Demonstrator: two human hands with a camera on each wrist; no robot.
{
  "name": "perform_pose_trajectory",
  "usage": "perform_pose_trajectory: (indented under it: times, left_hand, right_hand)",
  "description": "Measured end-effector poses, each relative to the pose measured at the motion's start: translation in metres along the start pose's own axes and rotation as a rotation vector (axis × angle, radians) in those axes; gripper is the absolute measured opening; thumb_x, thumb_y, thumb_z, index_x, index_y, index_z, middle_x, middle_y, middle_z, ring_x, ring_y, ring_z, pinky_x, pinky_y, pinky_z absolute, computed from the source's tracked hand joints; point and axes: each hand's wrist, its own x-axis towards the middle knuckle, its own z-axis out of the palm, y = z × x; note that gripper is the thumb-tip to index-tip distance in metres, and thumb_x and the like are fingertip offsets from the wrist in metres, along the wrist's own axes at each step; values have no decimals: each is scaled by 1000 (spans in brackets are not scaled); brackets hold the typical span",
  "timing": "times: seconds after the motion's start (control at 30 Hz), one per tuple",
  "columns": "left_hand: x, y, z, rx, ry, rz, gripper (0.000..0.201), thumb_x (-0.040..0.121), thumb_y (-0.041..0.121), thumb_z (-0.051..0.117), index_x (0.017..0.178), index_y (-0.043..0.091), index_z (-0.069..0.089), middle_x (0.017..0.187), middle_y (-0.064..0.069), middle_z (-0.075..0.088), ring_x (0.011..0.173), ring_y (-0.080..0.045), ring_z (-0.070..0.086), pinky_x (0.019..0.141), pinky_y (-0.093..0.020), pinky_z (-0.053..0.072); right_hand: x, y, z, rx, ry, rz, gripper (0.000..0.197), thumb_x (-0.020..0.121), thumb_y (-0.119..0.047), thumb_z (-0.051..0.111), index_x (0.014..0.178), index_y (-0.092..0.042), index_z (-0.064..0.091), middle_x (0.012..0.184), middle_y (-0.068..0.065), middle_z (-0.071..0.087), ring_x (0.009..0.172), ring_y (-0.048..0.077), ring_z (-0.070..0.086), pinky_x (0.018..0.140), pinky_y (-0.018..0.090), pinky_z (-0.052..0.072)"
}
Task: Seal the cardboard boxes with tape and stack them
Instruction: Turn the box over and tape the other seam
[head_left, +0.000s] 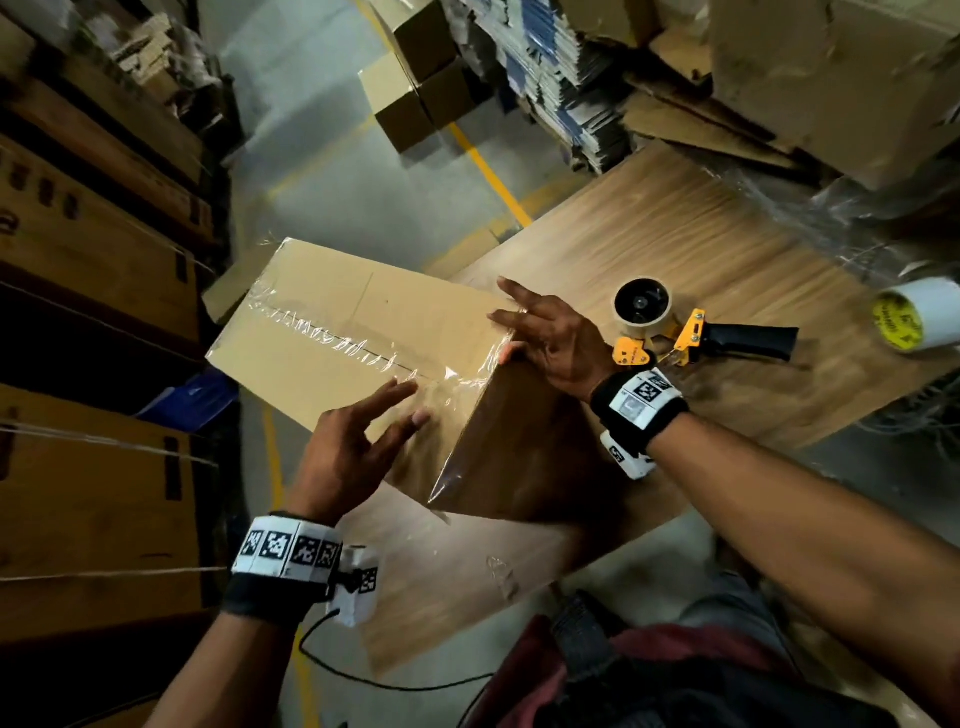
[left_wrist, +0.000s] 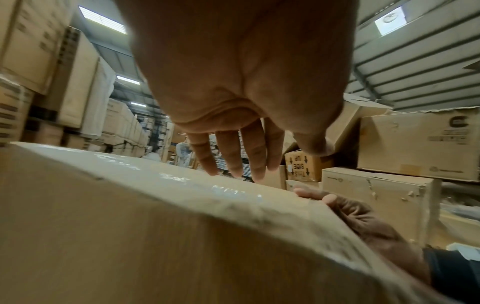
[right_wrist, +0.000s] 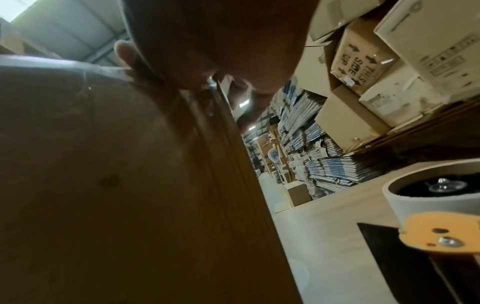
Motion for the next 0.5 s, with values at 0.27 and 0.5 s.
perform_pose_trajectory:
  times: [0.27,0.5]
  left_hand:
    - [-43,-29,11,3,-207,181,93,65,62,85,147,28,58,158,12,45,149,2,36,123,-22,30]
    - [-35,-53,16,278,-177,322,93,69,76,70,152,40,49,160,16,41,149,-10,38,112,-41,50]
  right_hand:
    - [7,-2,-23,-305,-150,-115,88,83,-75,60,157,-31,41,172,12,14,152,37,28,109,61,42]
    - [-4,-50,15,-477,-242,-341,82,93,-80,34,153,-26,50,167,16,27,156,38,20,119,71,17]
